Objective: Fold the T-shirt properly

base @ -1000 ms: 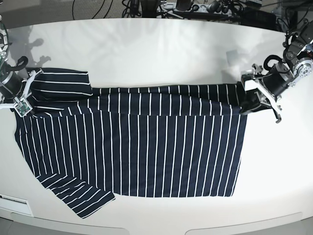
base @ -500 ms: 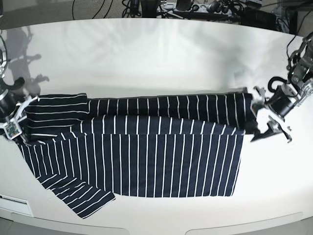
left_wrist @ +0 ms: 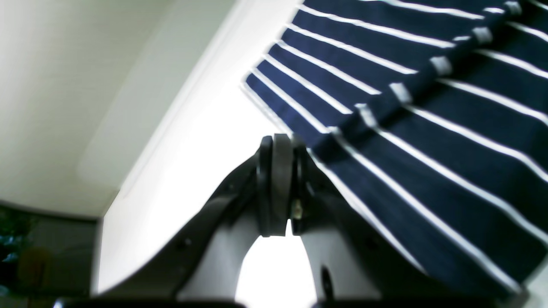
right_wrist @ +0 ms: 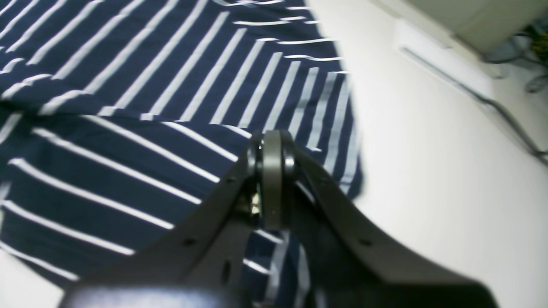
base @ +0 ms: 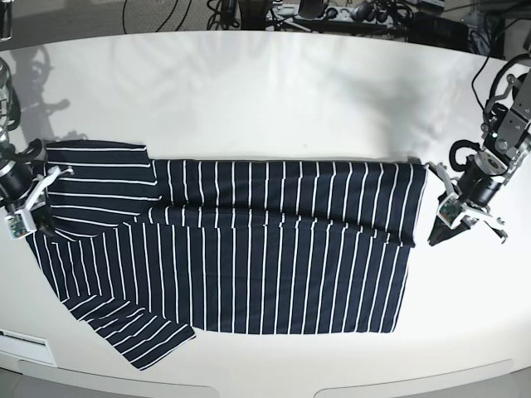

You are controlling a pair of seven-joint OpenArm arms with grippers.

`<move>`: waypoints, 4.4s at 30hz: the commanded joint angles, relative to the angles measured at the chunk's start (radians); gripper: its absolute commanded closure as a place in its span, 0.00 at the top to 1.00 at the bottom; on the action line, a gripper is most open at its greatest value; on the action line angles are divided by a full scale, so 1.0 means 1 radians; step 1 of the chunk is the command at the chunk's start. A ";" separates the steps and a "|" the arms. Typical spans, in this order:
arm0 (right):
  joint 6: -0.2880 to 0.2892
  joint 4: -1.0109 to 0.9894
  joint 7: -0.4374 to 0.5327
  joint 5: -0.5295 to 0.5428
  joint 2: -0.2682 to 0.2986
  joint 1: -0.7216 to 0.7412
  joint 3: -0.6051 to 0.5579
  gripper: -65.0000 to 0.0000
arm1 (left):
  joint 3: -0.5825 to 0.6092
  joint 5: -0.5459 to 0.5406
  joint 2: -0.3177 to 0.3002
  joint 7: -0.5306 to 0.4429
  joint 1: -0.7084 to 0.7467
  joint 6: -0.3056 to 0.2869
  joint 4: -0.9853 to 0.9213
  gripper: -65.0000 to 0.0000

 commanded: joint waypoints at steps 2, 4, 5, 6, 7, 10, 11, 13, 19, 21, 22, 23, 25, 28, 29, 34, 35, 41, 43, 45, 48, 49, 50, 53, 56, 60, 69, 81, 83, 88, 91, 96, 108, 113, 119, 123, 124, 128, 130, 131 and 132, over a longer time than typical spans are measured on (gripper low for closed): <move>-0.016 0.010 0.026 0.002 -0.005 0.015 0.011 0.00 | -0.013 -0.007 0.017 0.005 -0.056 -0.024 -0.006 0.00; -0.035 0.006 0.026 -0.001 -0.027 0.017 0.011 0.00 | -0.013 -0.037 0.063 0.037 -0.095 -0.065 -0.038 0.00; -0.035 -0.006 0.025 -0.001 -0.035 0.020 0.011 0.00 | -0.013 -0.061 0.089 0.055 -0.117 -0.081 -0.061 0.00; -0.029 -0.026 0.024 0.000 -0.040 0.029 0.011 0.00 | -0.013 -0.082 0.115 0.076 -0.137 -0.099 -0.087 0.00; -0.019 -0.053 0.018 0.000 -0.045 0.042 0.006 0.00 | -0.013 -0.099 0.140 0.103 -0.155 -0.114 -0.114 0.00; -0.008 -0.169 0.006 0.004 -0.056 0.102 -0.035 0.00 | -0.013 -0.131 0.211 0.185 -0.197 -0.199 -0.191 0.00; -0.008 -0.208 -0.019 0.003 -0.056 0.131 -0.063 0.00 | -0.013 -0.147 0.229 0.220 -0.204 -0.229 -0.208 0.00; -0.012 -0.277 -0.115 0.003 -0.056 0.190 -0.128 0.00 | -0.013 -0.185 0.256 0.307 -0.206 -0.293 -0.222 0.00; -0.011 -0.354 -0.374 0.006 -0.055 0.249 -0.219 0.00 | -0.012 -0.297 0.298 0.623 -0.206 -0.423 -0.222 0.00; -0.013 -0.354 -0.431 0.022 -0.051 0.249 -0.216 0.00 | -0.012 -0.304 0.296 0.697 -0.206 -0.423 -0.222 0.00; -0.013 -0.354 -0.457 0.036 -0.047 0.249 -0.215 0.00 | -0.012 -0.304 0.294 0.734 -0.206 -0.423 -0.222 0.00; -0.012 -0.352 -0.476 0.051 -0.042 0.249 -0.215 0.00 | -0.012 -0.304 0.290 0.766 -0.206 -0.424 -0.222 0.00; 0.005 -0.352 -0.497 0.089 -0.029 0.246 -0.214 0.00 | -0.012 -0.305 0.279 0.802 -0.206 -0.423 -0.217 0.00; 0.023 -0.352 -0.522 0.142 -0.006 0.240 -0.214 0.00 | -0.012 -0.348 0.250 0.825 -0.206 -0.423 -0.204 0.00; 0.024 -0.352 -0.528 0.158 0.003 0.232 -0.214 0.00 | -0.012 -0.361 0.242 0.840 -0.206 -0.423 -0.196 0.00; 0.039 -0.351 -0.524 0.220 0.050 0.162 -0.214 0.00 | -0.013 -0.431 0.213 0.930 -0.167 -0.423 -0.129 0.00; 0.040 -0.351 -0.525 0.231 0.054 0.148 -0.214 0.00 | -0.013 -0.431 0.209 0.930 -0.152 -0.423 -0.113 0.00; 0.046 -0.265 -0.525 0.234 0.069 0.029 -0.195 0.00 | -0.013 -0.388 0.177 0.930 -0.053 -0.408 -0.009 0.00; 0.046 -0.204 -0.525 0.234 0.069 -0.026 -0.171 0.00 | -0.013 -0.371 0.157 0.929 -0.019 -0.389 0.024 0.00; 0.045 -0.142 -0.525 0.233 0.069 -0.085 -0.135 0.00 | -0.013 -0.371 0.132 0.929 0.018 -0.384 0.061 0.00; 0.045 -0.064 -0.525 0.234 0.069 -0.172 -0.068 0.00 | -0.013 -0.370 0.091 0.929 0.073 -0.371 0.120 0.00; 0.046 -0.044 -0.525 0.234 0.069 -0.200 -0.045 0.00 | -0.013 -0.370 0.076 0.929 0.091 -0.355 0.142 0.00; 0.051 -0.027 -0.525 0.234 0.069 -0.227 -0.023 0.00 | -0.013 -0.370 0.062 0.929 0.108 -0.348 0.162 0.00; 0.076 0.004 -0.525 0.234 0.069 -0.304 0.030 0.00 | -0.013 -0.370 0.013 0.929 0.163 -0.311 0.216 0.00; 0.084 0.022 -0.524 0.233 0.069 -0.369 0.068 0.00 | -0.013 -0.370 -0.031 0.928 0.218 -0.273 0.259 0.00; 0.106 0.031 -0.525 0.230 0.069 -0.423 0.107 0.00 | -0.013 -0.370 -0.065 0.929 0.267 -0.268 0.304 0.00; 0.106 0.046 -0.535 0.228 0.066 -0.492 0.126 0.00 | -0.013 -0.295 -0.069 0.934 0.354 -0.224 0.351 0.00; 0.051 0.192 -0.511 0.173 0.067 -0.492 0.130 0.00 | -0.013 -0.165 -0.069 0.939 0.364 -0.147 0.428 0.00; 0.051 0.192 -0.501 0.175 0.067 -0.479 0.137 0.00 | -0.013 -0.139 -0.069 0.934 0.363 -0.135 0.428 0.00; 0.051 0.192 -0.498 0.179 0.067 -0.421 0.138 0.00 | -0.013 -0.076 -0.069 0.930 0.361 -0.050 0.461 0.00; 0.051 0.192 -0.502 0.178 0.067 -0.393 0.138 0.00 | -0.013 -0.009 -0.069 0.925 0.361 0.034 0.490 0.00; 0.051 0.192 -0.509 0.183 0.067 -0.349 0.138 0.00 | -0.013 0.007 -0.068 0.906 0.355 0.043 0.540 0.00; 0.022 0.192 -0.490 0.182 0.066 -0.327 0.138 0.00 | -0.257 -0.191 0.056 0.740 0.052 0.028 0.264 0.00; 0.023 0.192 -0.476 0.182 0.066 -0.327 0.138 0.00 | -0.438 -0.574 0.209 0.674 -0.179 -0.201 -0.177 0.00; 0.023 0.192 -0.475 0.182 0.066 -0.327 0.138 0.00 | -0.456 -0.773 0.296 0.726 -0.383 -0.304 -0.603 0.50; 0.030 0.192 -0.475 0.182 0.066 -0.327 0.138 0.00 | -0.450 -0.786 0.355 0.742 -0.453 -0.296 -0.786 0.57; 0.030 0.192 -0.475 0.182 0.066 -0.327 0.138 0.00 | -0.449 -0.787 0.371 0.742 -0.465 -0.297 -0.823 0.57; 0.030 0.192 -0.469 0.183 0.066 -0.327 0.138 0.00 | -0.449 -0.787 0.430 0.763 -0.481 -0.359 -0.921 0.57; 0.029 0.192 -0.467 0.182 0.066 -0.327 0.138 0.00 | -0.449 -0.788 0.460 0.807 -0.478 -0.364 -0.931 0.57; 0.029 0.192 -0.467 0.182 0.066 -0.327 0.138 0.00 | -0.449 -0.791 0.475 0.841 -0.478 -0.364 -0.931 0.57; 0.030 0.192 -0.465 0.182 0.066 -0.327 0.138 0.00 | -0.449 -0.791 0.488 0.874 -0.478 -0.372 -0.930 0.57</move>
